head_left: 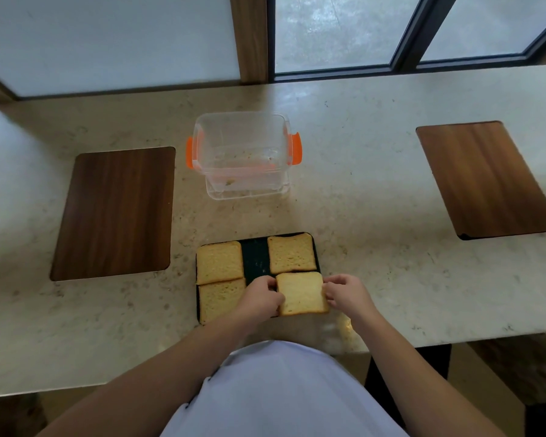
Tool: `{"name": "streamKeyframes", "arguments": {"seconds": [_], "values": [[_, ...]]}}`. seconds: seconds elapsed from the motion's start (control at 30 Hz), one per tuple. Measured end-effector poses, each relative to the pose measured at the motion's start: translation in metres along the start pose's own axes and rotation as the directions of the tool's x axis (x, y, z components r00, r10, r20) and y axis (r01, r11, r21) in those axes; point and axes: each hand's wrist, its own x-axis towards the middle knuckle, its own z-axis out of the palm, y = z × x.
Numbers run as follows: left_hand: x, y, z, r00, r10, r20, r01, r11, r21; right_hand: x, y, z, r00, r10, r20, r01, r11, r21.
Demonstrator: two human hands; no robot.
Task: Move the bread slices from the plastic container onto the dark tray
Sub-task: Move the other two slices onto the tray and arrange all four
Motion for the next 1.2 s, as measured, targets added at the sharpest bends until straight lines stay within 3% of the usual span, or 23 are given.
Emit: {"name": "streamKeyframes", "arguments": {"seconds": [0.27, 0.43, 0.53, 0.7, 0.87, 1.03, 1.2], "values": [[-0.001, -0.005, -0.007, 0.952, 0.283, -0.120, -0.271, 0.957, 0.104, 0.000, -0.003, 0.004, 0.982, -0.185, -0.045, 0.184, 0.982, -0.035], [0.002, -0.014, -0.009, 0.976, 0.201, -0.088, -0.195, 0.978, 0.068, 0.004, 0.000, 0.009, 0.978, -0.208, -0.032, 0.202, 0.971, -0.132], [0.005, -0.017, -0.007, 0.977, 0.204, -0.058, -0.191, 0.966, 0.172, 0.006, 0.002, 0.009, 0.976, -0.217, -0.020, 0.206, 0.948, -0.242], [0.010, -0.012, -0.005, 0.958, 0.275, -0.078, -0.228, 0.900, 0.372, 0.009, 0.001, 0.012, 0.972, -0.234, 0.005, 0.214, 0.879, -0.425], [0.013, -0.005, -0.002, 0.946, 0.320, -0.055, -0.219, 0.755, 0.619, 0.009, -0.004, 0.015, 0.972, -0.236, 0.009, 0.201, 0.807, -0.556], [0.020, 0.002, -0.006, 0.946, 0.325, 0.001, -0.222, 0.642, 0.734, 0.010, -0.010, 0.017, 0.970, -0.241, 0.044, 0.200, 0.676, -0.710], [0.028, 0.013, -0.010, 0.959, 0.282, 0.023, -0.197, 0.605, 0.772, 0.011, -0.015, 0.018, 0.963, -0.251, 0.097, 0.230, 0.577, -0.783]]}}
